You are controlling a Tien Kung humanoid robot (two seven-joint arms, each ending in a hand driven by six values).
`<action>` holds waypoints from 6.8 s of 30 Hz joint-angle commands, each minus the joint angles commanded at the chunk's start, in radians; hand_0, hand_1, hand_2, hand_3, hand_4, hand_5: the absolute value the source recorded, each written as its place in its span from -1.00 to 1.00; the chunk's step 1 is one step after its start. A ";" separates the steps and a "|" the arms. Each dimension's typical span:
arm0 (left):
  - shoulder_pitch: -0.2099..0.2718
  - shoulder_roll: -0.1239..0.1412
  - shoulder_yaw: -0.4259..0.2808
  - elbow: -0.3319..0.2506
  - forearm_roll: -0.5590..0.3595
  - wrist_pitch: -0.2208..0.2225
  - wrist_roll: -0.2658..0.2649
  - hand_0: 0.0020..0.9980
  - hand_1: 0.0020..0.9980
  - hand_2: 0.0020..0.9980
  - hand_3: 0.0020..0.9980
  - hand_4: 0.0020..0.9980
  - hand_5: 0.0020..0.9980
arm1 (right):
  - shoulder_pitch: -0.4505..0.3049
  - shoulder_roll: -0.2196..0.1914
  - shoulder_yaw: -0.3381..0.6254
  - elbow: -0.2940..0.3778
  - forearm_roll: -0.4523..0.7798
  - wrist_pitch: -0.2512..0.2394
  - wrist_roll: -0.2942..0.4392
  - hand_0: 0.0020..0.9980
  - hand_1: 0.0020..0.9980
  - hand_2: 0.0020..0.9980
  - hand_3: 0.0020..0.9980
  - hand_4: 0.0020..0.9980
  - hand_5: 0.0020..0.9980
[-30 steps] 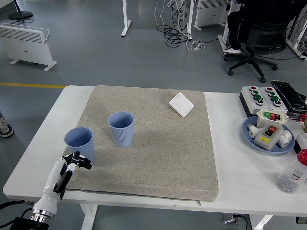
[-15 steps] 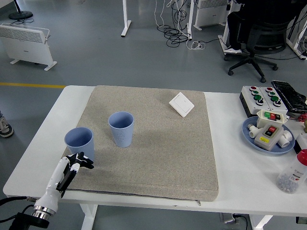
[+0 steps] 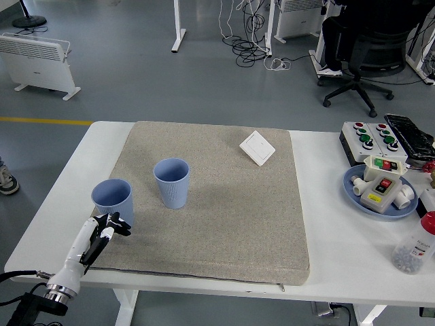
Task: Push cup pick cup insert cup
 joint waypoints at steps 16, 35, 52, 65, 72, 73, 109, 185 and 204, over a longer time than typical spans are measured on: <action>-0.060 -0.003 -0.011 0.083 0.028 -0.002 -0.003 0.06 -0.11 -0.12 -0.18 0.13 1.00 | 0.001 0.002 -0.009 0.000 0.001 -0.001 -0.001 0.46 0.36 0.57 0.34 -0.48 -0.21; -0.155 -0.001 0.032 0.178 0.003 -0.014 -0.006 0.08 -0.11 -0.12 -0.17 0.13 1.00 | 0.001 0.000 -0.036 0.000 0.014 -0.003 -0.002 0.45 0.37 0.57 0.34 -0.48 -0.21; -0.273 -0.030 0.073 0.308 -0.031 -0.013 -0.025 0.11 -0.10 -0.12 -0.17 0.13 1.00 | 0.004 -0.004 -0.063 0.000 0.025 -0.006 -0.006 0.45 0.36 0.57 0.34 -0.48 -0.21; -0.340 -0.057 0.090 0.393 -0.056 -0.013 -0.040 0.14 -0.05 -0.09 -0.16 0.12 1.00 | -0.005 -0.007 -0.092 0.000 0.039 -0.009 -0.007 0.45 0.36 0.57 0.34 -0.48 -0.19; -0.388 -0.060 0.099 0.449 -0.055 -0.016 -0.051 0.14 -0.02 -0.07 -0.15 0.11 1.00 | -0.004 -0.009 -0.108 0.000 0.042 -0.011 -0.009 0.45 0.36 0.57 0.34 -0.49 -0.18; -0.391 -0.060 0.100 0.451 -0.056 -0.016 -0.052 0.15 -0.02 -0.07 -0.15 0.10 1.00 | -0.004 -0.009 -0.109 0.000 0.042 -0.011 -0.009 0.45 0.36 0.57 0.34 -0.49 -0.17; -0.515 -0.093 0.050 0.624 -0.050 -0.016 -0.097 0.17 0.00 -0.06 -0.14 0.07 1.00 | 0.017 -0.015 -0.182 0.000 0.064 -0.020 -0.016 0.45 0.36 0.56 0.34 -0.50 -0.13; -0.881 0.079 0.508 0.342 0.828 -0.399 0.313 0.07 0.45 0.71 0.69 0.02 -1.00 | 0.014 -0.041 -0.200 0.000 0.038 -0.037 -0.018 0.45 0.35 0.52 0.30 -0.53 -0.14; -0.874 0.115 0.472 0.239 0.786 -0.419 0.321 -0.18 -0.05 -0.09 -0.13 -0.34 -1.00 | 0.014 -0.041 -0.194 0.000 0.034 -0.038 -0.018 0.45 0.34 0.52 0.30 -0.53 -0.15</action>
